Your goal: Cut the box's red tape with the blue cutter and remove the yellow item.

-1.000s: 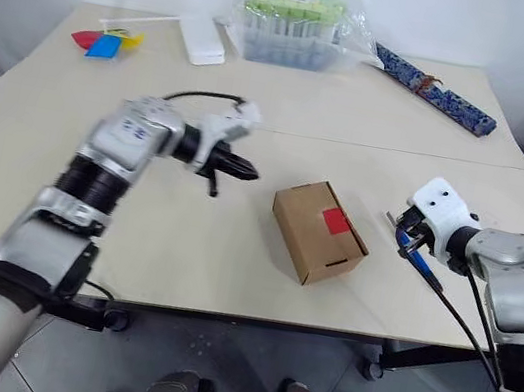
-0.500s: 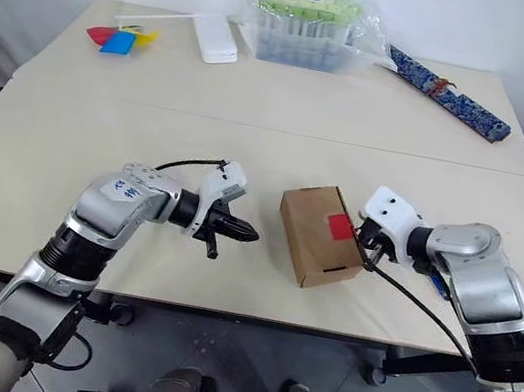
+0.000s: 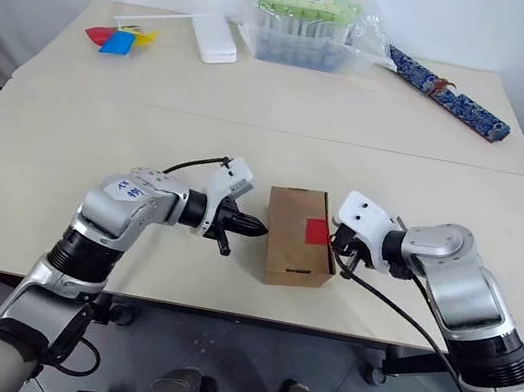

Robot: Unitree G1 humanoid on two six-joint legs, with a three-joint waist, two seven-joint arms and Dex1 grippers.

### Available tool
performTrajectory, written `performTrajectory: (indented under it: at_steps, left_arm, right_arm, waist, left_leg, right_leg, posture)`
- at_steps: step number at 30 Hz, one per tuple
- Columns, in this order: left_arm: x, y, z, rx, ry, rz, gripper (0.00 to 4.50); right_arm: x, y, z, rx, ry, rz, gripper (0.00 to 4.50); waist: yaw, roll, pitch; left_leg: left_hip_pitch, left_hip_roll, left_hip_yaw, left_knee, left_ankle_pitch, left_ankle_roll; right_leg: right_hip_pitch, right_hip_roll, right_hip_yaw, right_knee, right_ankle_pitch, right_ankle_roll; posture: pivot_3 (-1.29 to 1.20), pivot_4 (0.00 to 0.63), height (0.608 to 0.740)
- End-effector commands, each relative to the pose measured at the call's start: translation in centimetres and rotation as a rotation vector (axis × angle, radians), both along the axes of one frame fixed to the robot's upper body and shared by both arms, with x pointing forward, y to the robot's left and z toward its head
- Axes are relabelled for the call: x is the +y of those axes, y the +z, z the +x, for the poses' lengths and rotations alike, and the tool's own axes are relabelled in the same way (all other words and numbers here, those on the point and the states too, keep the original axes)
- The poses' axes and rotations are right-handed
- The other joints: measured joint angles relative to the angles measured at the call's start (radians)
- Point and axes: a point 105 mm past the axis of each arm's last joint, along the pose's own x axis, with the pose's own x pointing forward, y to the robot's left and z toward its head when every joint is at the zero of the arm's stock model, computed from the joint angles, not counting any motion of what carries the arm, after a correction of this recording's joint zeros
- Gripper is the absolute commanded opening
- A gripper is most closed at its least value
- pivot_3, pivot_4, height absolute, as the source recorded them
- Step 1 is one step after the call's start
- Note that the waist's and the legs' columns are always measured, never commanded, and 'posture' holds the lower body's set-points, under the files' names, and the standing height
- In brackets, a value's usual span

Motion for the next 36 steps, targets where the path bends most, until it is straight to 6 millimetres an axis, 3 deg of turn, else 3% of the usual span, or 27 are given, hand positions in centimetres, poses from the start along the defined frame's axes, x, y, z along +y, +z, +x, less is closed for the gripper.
performTrajectory:
  at_steps: [1,19,27,31,34,36]
  left_arm:
    - [-0.3,0.9,0.2,-0.04,-0.023,-0.015,0.0]
    - [0.1,0.3,0.1,-0.027,-0.08,0.044,0.0]
    - [2.3,1.7,2.2,-0.078,-0.008,0.029,0.0]
    - [4.3,2.5,2.9,-0.125,0.002,0.064,0.0]
    - [5.4,3.8,3.2,-0.182,-0.018,0.076,0.0]
    - [5.2,4.5,3.0,-0.21,-0.066,0.089,0.18]
  right_arm:
    - [2.0,0.7,-1.1,-0.023,0.074,0.03,0.09]
    - [0.3,0.5,0.0,-0.062,-0.003,-0.025,0.09]
    - [-1.1,1.8,0.1,-0.109,-0.039,-0.034,0.09]
    - [-3.1,2.8,0.0,-0.148,-0.085,-0.066,0.09]
    - [-4.6,4.4,-0.3,-0.173,-0.13,-0.06,0.7]
    - [-5.1,5.1,-0.9,-0.176,-0.13,-0.058,1.37]
  waist:
    - [0.0,0.0,0.0]
    - [0.0,0.0,0.0]
    - [0.001,0.0,0.0]
    - [0.0,0.0,0.0]
    - [0.0,0.0,0.0]
    - [0.002,0.0,0.0]
  left_leg:
    - [0.0,0.0,0.0,0.0,0.0,0.0]
    - [0.0,0.0,0.0,0.0,0.0,0.0]
    - [0.0,0.0,0.0,0.0,0.0,0.0]
    - [0.0,0.0,0.0,0.0,0.0,0.0]
    - [0.0,0.0,0.001,0.0,0.0,0.0]
    - [0.0,0.0,0.001,0.0,0.0,0.0]
  right_leg:
    - [0.0,0.0,0.0,0.0,0.0,0.0]
    - [0.0,0.0,0.0,0.0,0.0,0.0]
    - [0.0,0.0,0.0,0.0,0.0,0.0]
    - [0.0,0.0,0.0,0.0,0.0,0.0]
    - [-0.001,0.0,0.0,0.0,0.0,0.0]
    - [-0.001,0.0,0.0,0.0,0.0,0.0]
  posture:
    - [0.0,0.15,0.74]
    - [0.0,0.15,0.74]
    - [0.0,0.15,0.74]
    - [0.0,0.15,0.74]
    - [0.0,0.15,0.74]
    - [0.0,0.15,0.74]
